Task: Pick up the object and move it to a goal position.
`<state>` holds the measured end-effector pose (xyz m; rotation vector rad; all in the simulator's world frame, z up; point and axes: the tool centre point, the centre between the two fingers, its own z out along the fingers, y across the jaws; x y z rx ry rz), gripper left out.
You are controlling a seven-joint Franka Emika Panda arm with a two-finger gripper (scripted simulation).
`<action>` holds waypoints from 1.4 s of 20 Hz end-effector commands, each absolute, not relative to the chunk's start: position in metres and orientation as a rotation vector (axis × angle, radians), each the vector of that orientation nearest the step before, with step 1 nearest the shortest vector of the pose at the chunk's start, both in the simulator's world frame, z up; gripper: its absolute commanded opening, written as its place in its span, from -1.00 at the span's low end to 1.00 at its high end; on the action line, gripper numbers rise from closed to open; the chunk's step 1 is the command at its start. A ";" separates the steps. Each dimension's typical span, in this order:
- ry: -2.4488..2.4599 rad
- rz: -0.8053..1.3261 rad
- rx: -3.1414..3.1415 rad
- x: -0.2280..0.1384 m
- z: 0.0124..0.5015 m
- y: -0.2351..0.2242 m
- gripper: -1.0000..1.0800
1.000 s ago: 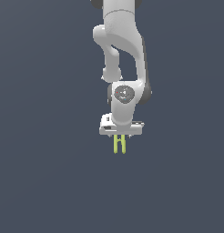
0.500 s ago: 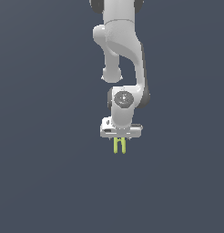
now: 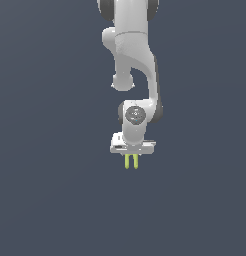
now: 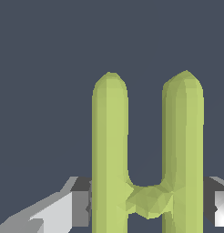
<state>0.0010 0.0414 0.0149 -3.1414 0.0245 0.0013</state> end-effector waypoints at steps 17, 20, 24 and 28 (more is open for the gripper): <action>0.023 -0.001 -3.141 0.005 0.037 0.049 -1.00; 0.023 -0.001 -3.141 0.008 0.056 0.054 -1.00; 0.024 -0.001 -3.141 0.014 0.089 0.063 -1.00; 0.024 -0.001 -3.141 0.021 0.130 0.075 -1.00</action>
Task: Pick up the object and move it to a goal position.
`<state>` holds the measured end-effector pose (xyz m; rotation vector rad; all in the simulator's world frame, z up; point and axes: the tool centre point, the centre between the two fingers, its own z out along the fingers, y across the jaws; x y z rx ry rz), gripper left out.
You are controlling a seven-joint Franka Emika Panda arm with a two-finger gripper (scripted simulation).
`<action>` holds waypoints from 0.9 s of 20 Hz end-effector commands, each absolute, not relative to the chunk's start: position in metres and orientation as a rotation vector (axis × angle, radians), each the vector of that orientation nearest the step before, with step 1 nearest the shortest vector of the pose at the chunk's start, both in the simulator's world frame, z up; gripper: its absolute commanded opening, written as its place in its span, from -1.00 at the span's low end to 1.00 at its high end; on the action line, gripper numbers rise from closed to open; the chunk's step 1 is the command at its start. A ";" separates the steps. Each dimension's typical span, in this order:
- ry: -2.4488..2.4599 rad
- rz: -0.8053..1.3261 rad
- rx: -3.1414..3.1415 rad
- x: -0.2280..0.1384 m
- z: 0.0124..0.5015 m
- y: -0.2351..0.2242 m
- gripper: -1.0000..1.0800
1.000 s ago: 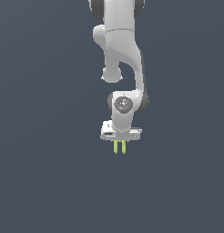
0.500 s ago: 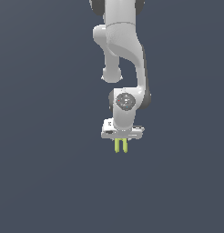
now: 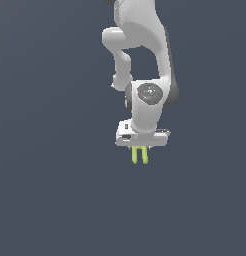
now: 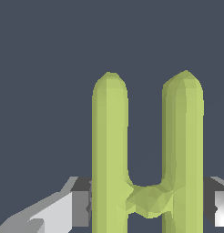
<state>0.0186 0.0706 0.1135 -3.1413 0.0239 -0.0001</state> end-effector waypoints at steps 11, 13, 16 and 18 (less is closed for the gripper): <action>0.025 0.000 -3.142 0.040 0.219 0.101 -1.00; 0.025 0.000 -3.142 0.042 0.228 0.104 -1.00; 0.025 0.000 -3.142 0.045 0.237 0.107 -1.00; 0.025 0.000 -3.142 0.046 0.241 0.108 -1.00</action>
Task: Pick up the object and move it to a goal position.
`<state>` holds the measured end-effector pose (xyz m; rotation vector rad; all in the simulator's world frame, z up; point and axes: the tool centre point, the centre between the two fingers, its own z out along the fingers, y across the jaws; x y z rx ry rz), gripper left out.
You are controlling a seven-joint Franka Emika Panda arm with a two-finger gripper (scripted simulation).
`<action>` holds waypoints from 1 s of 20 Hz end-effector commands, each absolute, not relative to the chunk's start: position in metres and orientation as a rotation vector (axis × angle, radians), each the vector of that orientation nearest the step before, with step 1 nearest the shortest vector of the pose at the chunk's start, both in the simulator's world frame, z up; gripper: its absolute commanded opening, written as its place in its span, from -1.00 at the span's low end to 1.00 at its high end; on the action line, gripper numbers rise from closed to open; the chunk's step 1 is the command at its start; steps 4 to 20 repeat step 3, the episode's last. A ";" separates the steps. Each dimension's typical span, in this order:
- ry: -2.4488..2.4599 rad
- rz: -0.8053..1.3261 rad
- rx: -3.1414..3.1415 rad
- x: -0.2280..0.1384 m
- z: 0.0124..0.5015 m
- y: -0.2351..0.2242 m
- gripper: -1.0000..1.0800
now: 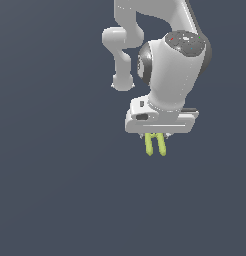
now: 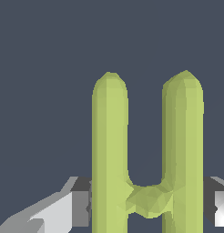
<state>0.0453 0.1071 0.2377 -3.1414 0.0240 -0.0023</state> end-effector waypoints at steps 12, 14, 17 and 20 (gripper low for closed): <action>0.025 0.000 -3.142 0.047 0.242 0.108 -1.00; 0.025 0.000 -3.142 0.047 0.242 0.108 -1.00; 0.025 0.000 -3.142 0.047 0.242 0.108 -1.00; 0.025 0.000 -3.142 0.047 0.242 0.108 -1.00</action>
